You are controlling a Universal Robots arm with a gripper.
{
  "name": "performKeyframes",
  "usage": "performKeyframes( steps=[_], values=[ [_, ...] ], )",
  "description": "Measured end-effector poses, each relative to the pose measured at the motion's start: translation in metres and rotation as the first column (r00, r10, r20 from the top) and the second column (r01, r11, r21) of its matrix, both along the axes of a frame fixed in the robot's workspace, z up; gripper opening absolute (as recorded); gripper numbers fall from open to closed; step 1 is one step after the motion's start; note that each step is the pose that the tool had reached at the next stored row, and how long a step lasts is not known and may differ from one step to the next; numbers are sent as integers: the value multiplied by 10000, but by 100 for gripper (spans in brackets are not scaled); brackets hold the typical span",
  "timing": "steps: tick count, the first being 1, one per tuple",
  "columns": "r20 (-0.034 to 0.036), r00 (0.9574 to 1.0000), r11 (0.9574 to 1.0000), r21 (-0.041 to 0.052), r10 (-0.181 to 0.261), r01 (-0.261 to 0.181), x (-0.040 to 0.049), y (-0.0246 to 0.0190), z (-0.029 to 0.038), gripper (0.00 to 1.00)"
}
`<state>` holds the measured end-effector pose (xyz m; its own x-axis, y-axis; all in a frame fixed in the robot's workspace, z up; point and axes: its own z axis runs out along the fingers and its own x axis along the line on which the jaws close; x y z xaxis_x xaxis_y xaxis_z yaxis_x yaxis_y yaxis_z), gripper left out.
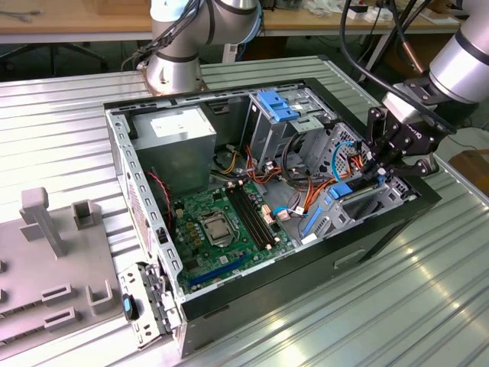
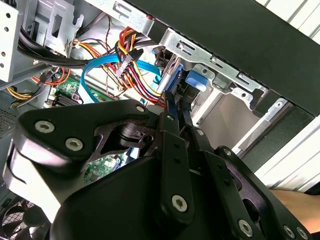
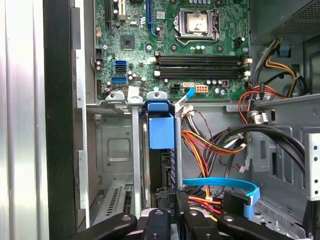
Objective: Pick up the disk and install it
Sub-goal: 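Insert the first disk wire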
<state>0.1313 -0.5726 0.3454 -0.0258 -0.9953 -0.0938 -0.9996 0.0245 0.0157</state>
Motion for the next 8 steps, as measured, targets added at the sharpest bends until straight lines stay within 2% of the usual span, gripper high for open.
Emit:
performKeyframes(
  steps=[8],
  values=[
    [-4, 10000, 10000, 3, -1, 1, 0, 0, 12, 17]
  ],
)
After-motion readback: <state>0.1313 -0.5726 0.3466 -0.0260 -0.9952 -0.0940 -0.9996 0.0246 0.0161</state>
